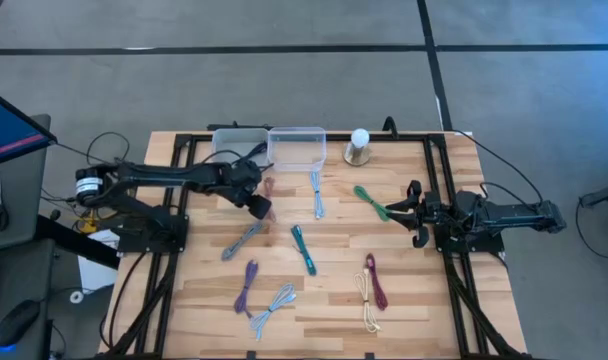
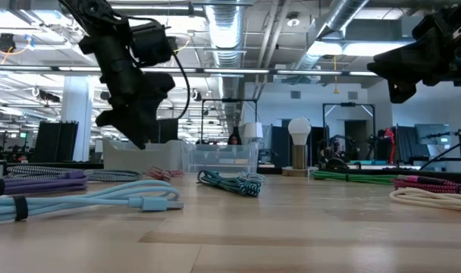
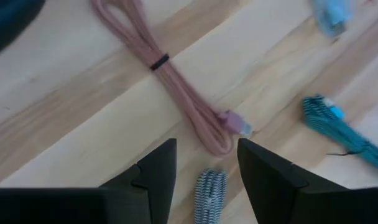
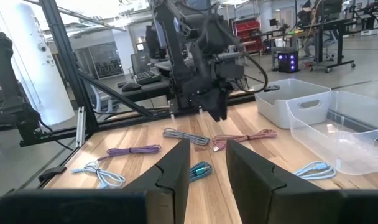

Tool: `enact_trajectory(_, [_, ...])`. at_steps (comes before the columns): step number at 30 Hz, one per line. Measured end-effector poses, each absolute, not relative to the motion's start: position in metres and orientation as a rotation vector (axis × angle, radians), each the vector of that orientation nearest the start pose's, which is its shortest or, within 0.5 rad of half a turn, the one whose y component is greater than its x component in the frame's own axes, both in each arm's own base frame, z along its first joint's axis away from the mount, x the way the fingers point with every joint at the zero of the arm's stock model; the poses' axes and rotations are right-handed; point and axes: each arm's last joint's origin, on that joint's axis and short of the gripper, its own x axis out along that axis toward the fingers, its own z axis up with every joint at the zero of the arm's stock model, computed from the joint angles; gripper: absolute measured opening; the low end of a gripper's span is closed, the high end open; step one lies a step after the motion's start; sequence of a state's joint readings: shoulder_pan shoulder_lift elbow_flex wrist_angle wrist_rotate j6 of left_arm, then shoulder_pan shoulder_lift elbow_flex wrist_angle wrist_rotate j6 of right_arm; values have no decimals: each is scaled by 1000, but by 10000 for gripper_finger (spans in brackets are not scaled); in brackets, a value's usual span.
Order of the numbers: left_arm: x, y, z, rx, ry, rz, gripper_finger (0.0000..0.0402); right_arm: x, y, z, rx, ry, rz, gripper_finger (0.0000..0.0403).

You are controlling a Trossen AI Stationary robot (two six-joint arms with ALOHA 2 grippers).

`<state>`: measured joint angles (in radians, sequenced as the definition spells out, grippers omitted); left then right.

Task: Pick & Place USB Port
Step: Put the pink USB cable into the transparent bin

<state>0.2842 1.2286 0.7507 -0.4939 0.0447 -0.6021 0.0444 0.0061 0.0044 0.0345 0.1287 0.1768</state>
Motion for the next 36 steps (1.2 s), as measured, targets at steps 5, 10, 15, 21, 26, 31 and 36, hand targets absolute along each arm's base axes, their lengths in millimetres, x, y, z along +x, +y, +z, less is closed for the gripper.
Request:
enact_trajectory(5, [233, 66, 195, -699, 943, 504, 159, 98, 1, 168, 180, -40, -81, 98])
enact_trajectory(10, [245, 69, 181, -703, 950, 499, 156, 98, 1, 168, 180, -40, -81, 98])
enact_trajectory(15, [254, 70, 175, -726, 925, 444, 156, 98, 1, 168, 180, -40, -81, 98])
enact_trajectory(21, [258, 71, 176, -733, 893, 416, 156, 98, 1, 168, 180, -40, -80, 98])
enact_trajectory(26, [260, 71, 177, -732, 865, 410, 156, 98, 1, 168, 180, -41, -80, 98])
enact_trajectory(31, [263, 72, 180, -750, 819, 409, 156, 98, 1, 168, 180, -40, -80, 98])
enact_trajectory(36, [263, 72, 180, -753, 817, 410, 156, 98, 1, 168, 180, -41, -80, 98])
